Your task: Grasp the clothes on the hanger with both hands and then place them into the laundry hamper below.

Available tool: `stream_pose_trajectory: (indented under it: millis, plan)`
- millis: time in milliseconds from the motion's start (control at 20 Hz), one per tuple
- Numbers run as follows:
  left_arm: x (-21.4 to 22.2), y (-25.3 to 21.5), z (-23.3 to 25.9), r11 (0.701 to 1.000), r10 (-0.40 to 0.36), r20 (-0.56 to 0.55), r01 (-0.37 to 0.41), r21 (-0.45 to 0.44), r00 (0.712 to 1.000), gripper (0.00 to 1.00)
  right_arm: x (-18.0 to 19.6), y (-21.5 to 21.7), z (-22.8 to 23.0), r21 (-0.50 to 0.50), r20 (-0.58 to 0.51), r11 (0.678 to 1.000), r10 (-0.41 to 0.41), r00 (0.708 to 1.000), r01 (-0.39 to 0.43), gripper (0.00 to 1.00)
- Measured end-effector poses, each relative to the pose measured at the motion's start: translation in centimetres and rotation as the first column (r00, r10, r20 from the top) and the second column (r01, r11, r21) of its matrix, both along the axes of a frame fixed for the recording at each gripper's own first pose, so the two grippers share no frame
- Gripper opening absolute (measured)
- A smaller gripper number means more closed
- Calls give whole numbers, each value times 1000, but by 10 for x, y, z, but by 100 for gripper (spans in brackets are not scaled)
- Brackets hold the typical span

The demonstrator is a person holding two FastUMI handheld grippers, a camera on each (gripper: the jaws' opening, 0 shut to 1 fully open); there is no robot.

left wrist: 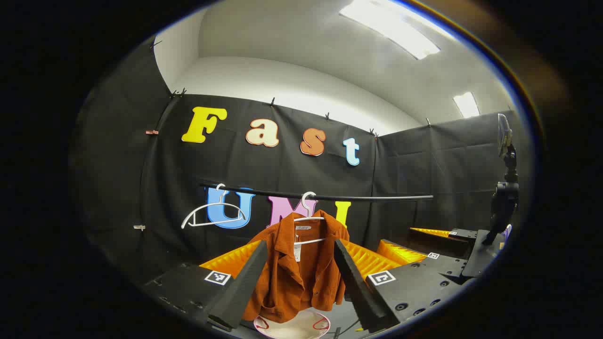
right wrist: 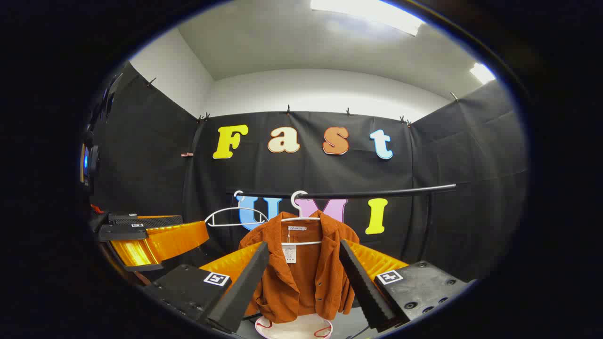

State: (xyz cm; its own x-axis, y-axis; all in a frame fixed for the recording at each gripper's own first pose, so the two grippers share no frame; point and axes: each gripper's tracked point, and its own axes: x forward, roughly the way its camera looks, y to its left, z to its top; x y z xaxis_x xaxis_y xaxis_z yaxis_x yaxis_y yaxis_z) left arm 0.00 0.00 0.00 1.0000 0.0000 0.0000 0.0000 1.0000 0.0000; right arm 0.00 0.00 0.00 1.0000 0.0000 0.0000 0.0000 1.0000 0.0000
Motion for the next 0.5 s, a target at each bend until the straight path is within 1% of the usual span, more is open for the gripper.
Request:
stream_pose_trajectory:
  millis: [150, 200, 300, 500]
  plan:
    - [0, 2, 1, 1000, 0, -1, 0, 3, 1000, 89, 0, 0, -1, 4, -6, 1000, -6, 1000, 6, 97]
    - [0, 2, 1, 1000, 0, 0, 0, 2, 1000, 89, -1, 0, -1, 6, -8, 1000, -7, 1000, 7, 99]
    - [1, 2, 3, 1000, -3, 4, 3, -2, 1000, 89, -1, 1, -1, 8, -8, 1000, -8, 1000, 8, 97]
    - [2, 3, 8, 1000, -10, 27, 10, -17, 1000, 89, -4, 2, 2, 9, -4, 1000, -10, 1000, 10, 97]
